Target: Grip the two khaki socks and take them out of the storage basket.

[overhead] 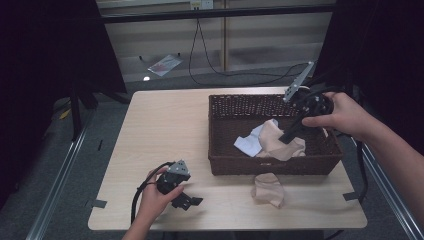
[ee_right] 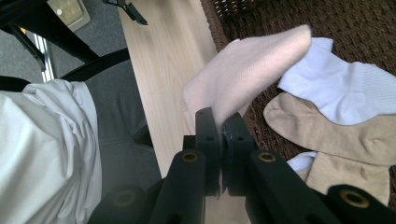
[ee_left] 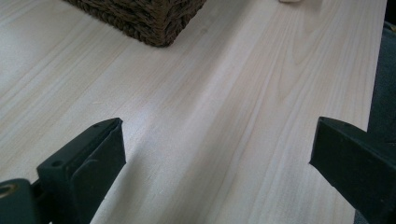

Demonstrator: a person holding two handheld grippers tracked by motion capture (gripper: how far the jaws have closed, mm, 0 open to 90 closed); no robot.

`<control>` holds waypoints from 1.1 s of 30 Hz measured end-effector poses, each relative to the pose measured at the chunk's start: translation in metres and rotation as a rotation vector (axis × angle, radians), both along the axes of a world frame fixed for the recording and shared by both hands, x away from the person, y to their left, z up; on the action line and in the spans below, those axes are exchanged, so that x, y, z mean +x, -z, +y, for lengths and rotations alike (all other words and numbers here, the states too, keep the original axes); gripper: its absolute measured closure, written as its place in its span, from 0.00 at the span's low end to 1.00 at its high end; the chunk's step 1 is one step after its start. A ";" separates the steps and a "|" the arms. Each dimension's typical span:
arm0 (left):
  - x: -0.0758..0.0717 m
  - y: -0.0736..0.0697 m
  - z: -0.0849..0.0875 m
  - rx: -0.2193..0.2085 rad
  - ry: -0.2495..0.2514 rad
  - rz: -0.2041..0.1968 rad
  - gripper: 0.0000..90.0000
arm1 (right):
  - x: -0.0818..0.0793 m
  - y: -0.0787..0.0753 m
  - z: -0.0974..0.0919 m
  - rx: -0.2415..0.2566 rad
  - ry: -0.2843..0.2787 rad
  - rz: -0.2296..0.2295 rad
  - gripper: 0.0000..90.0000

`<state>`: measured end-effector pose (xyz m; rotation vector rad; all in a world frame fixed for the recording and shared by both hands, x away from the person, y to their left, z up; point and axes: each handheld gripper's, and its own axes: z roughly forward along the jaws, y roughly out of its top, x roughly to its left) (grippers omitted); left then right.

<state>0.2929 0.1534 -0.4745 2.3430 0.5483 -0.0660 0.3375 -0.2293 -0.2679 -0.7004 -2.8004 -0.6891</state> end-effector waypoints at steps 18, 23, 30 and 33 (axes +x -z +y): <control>0.000 -0.001 0.001 -0.003 -0.003 -0.001 0.03 | -0.016 0.032 0.027 -0.047 -0.091 -0.037 0.97; -0.001 -0.001 0.001 0.001 -0.007 -0.003 0.03 | -0.023 0.047 0.040 -0.079 -0.136 -0.033 0.96; -0.001 -0.001 0.001 -0.004 -0.006 -0.002 0.03 | -0.026 0.067 0.051 -0.110 -0.157 -0.032 0.94; -0.001 -0.001 0.002 -0.011 -0.012 -0.001 0.03 | -0.027 0.078 0.056 -0.106 -0.165 -0.035 0.76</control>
